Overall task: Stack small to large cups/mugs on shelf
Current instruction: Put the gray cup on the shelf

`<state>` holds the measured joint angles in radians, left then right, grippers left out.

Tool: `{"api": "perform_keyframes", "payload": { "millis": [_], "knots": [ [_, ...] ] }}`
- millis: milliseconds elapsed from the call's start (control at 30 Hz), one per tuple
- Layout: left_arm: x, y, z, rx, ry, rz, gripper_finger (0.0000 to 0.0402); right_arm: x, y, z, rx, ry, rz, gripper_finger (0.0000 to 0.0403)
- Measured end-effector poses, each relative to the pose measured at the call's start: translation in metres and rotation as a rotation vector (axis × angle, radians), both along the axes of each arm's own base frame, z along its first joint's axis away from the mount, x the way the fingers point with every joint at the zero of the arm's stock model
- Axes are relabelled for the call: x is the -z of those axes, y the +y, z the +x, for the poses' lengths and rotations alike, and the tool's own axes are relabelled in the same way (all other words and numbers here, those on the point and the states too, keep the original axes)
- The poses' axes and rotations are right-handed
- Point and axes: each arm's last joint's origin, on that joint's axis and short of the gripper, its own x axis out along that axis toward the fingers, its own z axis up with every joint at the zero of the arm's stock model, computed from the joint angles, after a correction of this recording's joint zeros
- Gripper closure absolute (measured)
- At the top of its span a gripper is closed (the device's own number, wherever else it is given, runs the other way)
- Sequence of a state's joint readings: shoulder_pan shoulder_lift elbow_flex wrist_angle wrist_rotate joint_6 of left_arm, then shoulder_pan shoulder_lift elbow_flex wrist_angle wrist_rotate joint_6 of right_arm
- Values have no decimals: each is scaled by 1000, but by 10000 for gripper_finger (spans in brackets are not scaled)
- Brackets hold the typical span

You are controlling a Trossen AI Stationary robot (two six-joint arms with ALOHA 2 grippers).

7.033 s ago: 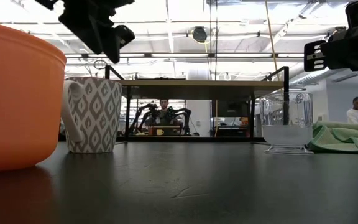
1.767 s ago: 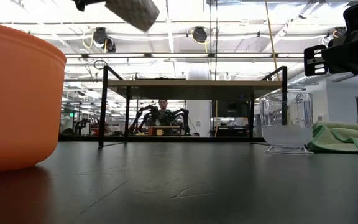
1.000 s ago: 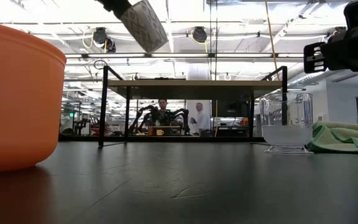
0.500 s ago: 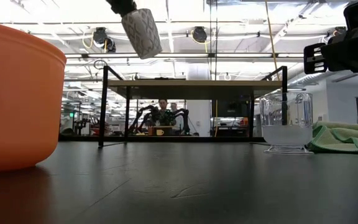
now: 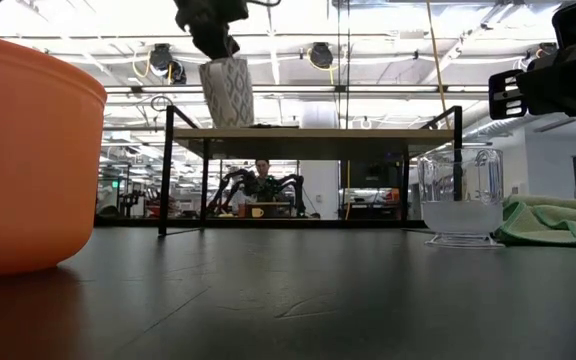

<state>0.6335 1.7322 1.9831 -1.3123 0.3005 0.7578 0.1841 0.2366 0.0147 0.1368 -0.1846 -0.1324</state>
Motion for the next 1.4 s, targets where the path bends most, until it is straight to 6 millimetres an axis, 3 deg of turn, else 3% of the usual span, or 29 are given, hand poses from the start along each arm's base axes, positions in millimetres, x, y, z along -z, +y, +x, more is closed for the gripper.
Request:
{"api": "perform_keyframes", "payload": {
  "millis": [1400],
  "knots": [
    [9,-17,8,49,81,-81,397,0,0,0,-1,-4,-6,403]
  ]
}}
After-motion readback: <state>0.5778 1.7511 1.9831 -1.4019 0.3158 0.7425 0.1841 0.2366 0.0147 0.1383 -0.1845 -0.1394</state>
